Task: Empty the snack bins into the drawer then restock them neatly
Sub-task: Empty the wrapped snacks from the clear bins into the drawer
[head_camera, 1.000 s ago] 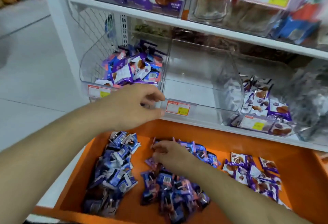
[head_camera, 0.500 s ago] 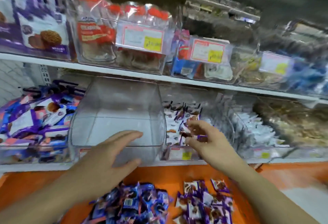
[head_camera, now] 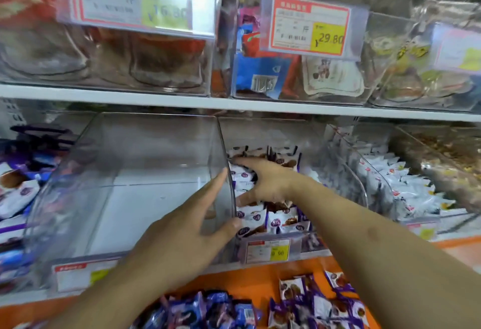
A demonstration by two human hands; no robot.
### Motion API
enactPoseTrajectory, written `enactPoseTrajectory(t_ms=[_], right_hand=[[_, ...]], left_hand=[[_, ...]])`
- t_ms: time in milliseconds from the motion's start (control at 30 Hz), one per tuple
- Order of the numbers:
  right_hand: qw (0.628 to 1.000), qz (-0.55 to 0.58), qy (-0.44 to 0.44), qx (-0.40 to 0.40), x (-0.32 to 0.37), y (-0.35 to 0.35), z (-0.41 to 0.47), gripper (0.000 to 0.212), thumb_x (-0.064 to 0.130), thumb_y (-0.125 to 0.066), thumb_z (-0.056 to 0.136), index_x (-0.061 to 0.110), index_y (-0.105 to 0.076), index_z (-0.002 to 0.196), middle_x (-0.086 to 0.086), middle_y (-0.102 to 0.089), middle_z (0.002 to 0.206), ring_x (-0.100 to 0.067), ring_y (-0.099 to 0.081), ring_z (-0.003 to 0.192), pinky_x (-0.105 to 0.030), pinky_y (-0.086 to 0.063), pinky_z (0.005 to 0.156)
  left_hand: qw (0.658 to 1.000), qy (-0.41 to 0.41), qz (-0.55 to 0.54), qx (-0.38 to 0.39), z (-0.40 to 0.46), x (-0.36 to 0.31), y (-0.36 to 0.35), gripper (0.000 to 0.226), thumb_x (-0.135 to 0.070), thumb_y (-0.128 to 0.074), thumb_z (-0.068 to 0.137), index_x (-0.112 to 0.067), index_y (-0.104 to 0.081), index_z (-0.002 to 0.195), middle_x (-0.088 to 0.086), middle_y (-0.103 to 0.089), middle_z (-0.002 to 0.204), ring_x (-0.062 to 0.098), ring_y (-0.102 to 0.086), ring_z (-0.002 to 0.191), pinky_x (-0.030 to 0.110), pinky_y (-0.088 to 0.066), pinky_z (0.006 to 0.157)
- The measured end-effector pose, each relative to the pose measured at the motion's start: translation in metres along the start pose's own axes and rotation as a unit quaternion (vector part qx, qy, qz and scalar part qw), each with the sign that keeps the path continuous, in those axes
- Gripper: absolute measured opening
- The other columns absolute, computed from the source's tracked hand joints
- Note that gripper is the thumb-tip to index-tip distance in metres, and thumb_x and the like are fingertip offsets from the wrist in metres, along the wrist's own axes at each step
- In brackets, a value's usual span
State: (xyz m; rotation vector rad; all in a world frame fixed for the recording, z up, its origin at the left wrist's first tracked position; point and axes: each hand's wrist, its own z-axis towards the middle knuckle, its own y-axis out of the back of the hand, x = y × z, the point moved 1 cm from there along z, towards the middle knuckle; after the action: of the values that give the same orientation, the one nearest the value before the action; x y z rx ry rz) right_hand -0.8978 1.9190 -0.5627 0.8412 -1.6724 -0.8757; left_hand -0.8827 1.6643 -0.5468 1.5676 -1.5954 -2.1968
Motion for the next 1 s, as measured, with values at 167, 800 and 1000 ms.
enactPoseTrajectory(t_ms=[167,800,1000], right_hand=[[1.0,-0.005,-0.004,-0.013,-0.001,0.003,-0.002,0.103,0.05,-0.095,0.068,0.037,-0.042,0.156,0.009,-0.042,0.162,-0.016,-0.044,0.145,-0.03,-0.041,0.114],[0.96,0.189,0.045,-0.203,0.012,0.05,-0.087,0.061,0.026,-0.095,0.075,0.032,-0.071,0.131,0.021,-0.071,0.121,0.017,-0.062,0.076,-0.01,-0.048,0.083],[0.944,0.255,0.016,-0.207,0.018,0.042,-0.142,0.06,0.016,-0.094,0.075,0.041,-0.073,0.125,0.013,-0.072,0.118,-0.024,-0.069,0.07,-0.05,-0.063,0.084]], left_hand=[[1.0,0.009,-0.022,0.005,0.0,0.0,0.0,0.081,-0.09,-0.042,0.071,-0.087,0.014,0.131,-0.028,-0.052,0.147,-0.006,-0.05,0.131,0.044,-0.047,0.109],[1.0,0.026,-0.009,0.004,-0.005,-0.01,0.0,0.084,-0.089,-0.039,0.07,-0.084,0.013,0.135,-0.03,-0.039,0.157,-0.003,-0.054,0.13,0.045,-0.05,0.107],[0.996,0.036,-0.068,-0.033,-0.012,-0.012,0.001,0.091,-0.07,-0.068,0.081,-0.072,-0.007,0.149,-0.02,-0.045,0.156,0.003,-0.051,0.134,0.042,-0.049,0.108]])
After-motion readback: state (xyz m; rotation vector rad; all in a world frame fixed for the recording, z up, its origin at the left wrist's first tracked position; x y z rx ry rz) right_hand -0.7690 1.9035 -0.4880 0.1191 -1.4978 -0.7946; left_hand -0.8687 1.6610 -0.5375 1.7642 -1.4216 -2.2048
